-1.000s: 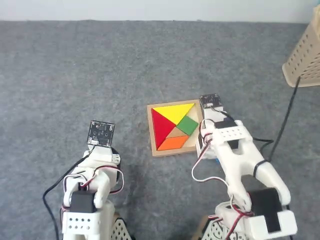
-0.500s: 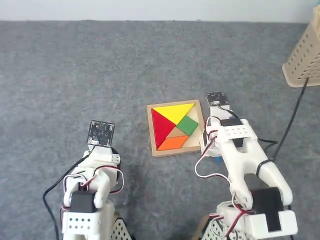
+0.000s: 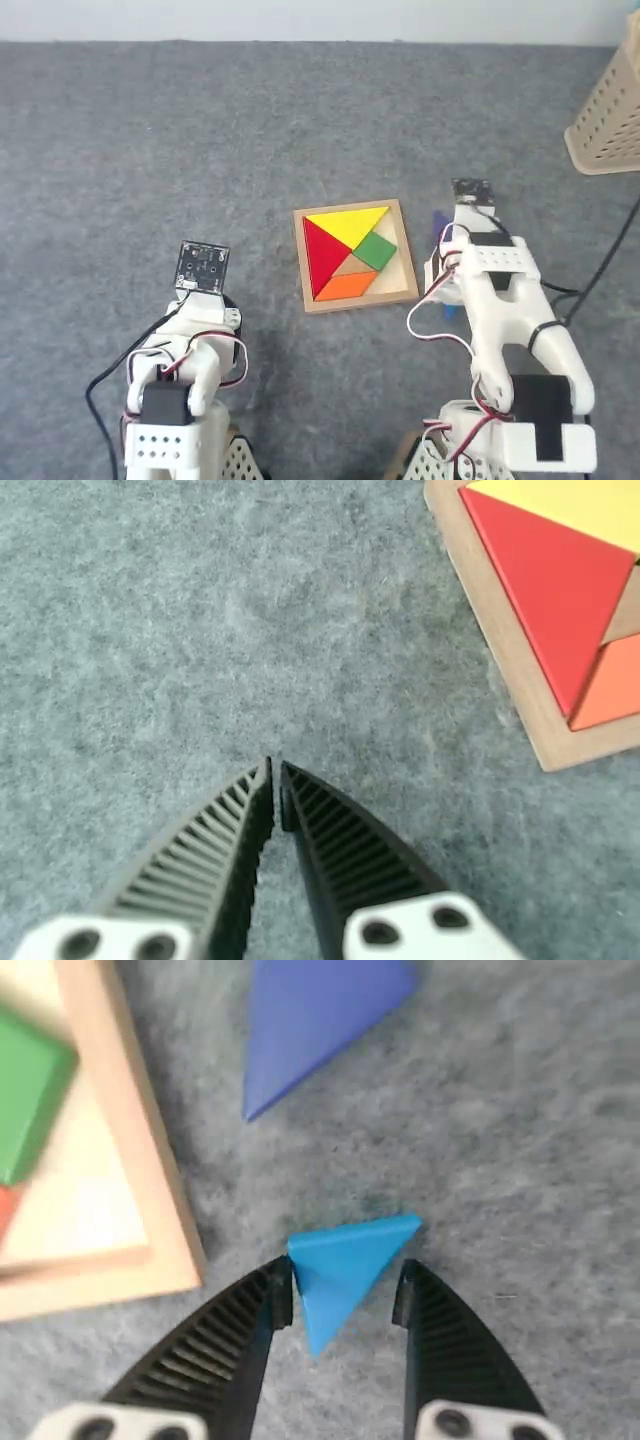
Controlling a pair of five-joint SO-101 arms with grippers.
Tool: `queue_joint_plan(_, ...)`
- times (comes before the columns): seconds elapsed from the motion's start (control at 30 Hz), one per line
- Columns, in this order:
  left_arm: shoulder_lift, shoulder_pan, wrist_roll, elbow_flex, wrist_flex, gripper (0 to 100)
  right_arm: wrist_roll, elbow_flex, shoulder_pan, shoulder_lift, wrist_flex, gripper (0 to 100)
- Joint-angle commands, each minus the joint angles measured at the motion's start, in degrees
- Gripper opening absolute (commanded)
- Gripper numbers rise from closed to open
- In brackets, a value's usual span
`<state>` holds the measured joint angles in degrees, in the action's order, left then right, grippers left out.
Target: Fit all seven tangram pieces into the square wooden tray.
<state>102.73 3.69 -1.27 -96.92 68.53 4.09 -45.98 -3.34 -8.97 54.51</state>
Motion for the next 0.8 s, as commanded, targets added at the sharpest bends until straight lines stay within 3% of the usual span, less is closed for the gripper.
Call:
queue_joint_plan(0.0,0.18,0.26,0.53,0.31,0.26,1,3.16,4.04,-1.19,-0.13,-0.40,18.0)
queue_joint_plan(0.23,0.18,0.26,0.53,0.31,0.26,1,6.77,4.22,-4.26,-0.13,-0.92,18.1)
queue_joint_plan(0.77,0.18,0.26,0.53,0.31,0.26,1,6.68,8.35,-3.91,7.78,-0.92,18.1)
